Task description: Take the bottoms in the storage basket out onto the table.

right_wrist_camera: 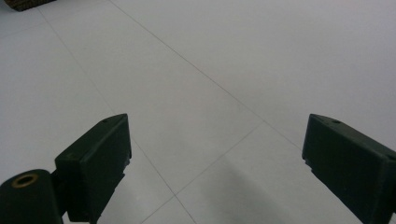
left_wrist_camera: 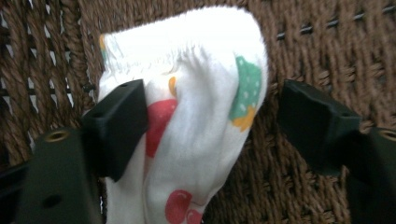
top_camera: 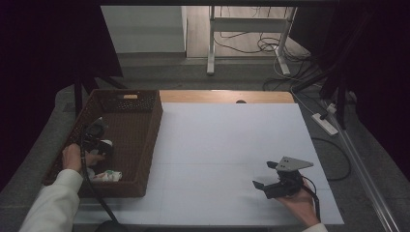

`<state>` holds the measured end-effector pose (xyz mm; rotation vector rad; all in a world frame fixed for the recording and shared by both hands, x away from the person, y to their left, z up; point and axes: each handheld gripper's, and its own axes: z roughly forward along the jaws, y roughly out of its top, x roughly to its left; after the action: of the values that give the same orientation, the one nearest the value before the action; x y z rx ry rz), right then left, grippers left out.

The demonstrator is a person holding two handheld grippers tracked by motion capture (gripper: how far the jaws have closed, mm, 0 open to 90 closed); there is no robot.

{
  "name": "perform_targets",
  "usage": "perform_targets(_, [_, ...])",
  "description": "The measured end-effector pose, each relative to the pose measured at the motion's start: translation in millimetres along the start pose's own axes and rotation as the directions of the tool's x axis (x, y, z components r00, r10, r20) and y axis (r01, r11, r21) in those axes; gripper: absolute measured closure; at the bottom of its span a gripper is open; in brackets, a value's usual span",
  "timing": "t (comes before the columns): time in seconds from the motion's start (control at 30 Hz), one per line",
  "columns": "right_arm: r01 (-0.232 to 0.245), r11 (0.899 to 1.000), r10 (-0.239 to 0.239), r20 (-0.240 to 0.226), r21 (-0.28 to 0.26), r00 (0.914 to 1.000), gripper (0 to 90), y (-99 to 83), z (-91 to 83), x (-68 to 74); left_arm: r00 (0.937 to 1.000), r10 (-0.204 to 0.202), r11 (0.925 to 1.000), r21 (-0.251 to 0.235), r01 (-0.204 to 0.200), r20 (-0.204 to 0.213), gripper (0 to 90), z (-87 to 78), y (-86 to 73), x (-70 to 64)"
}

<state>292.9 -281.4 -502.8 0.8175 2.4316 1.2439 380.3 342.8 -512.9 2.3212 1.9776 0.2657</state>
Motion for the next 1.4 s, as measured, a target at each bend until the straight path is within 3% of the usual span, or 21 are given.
perform_targets(0.07, [0.0, 1.0, 0.0, -0.001, -0.001, 1.0, 8.1, 0.0, 0.0, 0.3, 0.9999, 0.003, 0.9999, 0.015, -0.003, -0.011, 28.6, 0.9, 0.0, 0.5])
perform_targets(0.23, [-0.001, 1.0, 0.001, -0.001, -0.002, 1.0, 8.1, 0.1, 0.0, 0.4, 0.9998, -0.02, 0.9998, 0.008, 0.02, 0.011, 35.7, 1.6, -1.0, 2.1])
perform_targets(0.47, [0.0, 1.0, 0.0, -0.002, -0.002, 1.0, 8.1, 0.2, -0.4, 1.0, 0.9982, -0.051, 0.9987, -0.004, 0.051, 0.031, 55.6, -1.0, -3.1, 5.2])
perform_targets(0.73, [-0.002, 1.0, 0.002, -0.004, -0.002, 1.0, 8.1, 0.1, -0.2, 1.0, 0.9983, -0.057, 0.998, -0.025, 0.058, 0.01, 74.9, -4.6, -4.3, 7.1])
perform_targets(0.9, [0.001, 1.0, -0.001, -0.006, -0.001, 1.0, 8.1, 0.3, -0.4, 1.3, 0.9985, -0.053, 0.998, -0.033, 0.054, 0.01, 79.3, -6.1, -4.5, 7.7])
perform_targets(1.0, [0.001, 1.0, -0.001, -0.004, -0.003, 1.0, 8.1, 0.3, -1.0, 0.9, 0.9983, -0.056, 0.9965, -0.062, 0.056, 0.015, 80.4, -10.5, -5.2, 8.1])
perform_targets(1.23, [-0.001, 1.0, 0.001, -0.005, -0.002, 1.0, 8.1, 0.2, -0.3, 0.6, 0.9969, -0.046, 0.9839, -0.169, 0.056, 0.063, 80.7, -26.1, -6.1, 5.7])
perform_targets(1.4, [-0.001, 1.0, 0.001, 0.0, -0.001, 1.0, 8.1, 0.1, -1.3, 0.4, 0.9934, -0.051, 0.9591, -0.272, 0.077, 0.103, 80.7, -39.2, -10.3, 6.4])
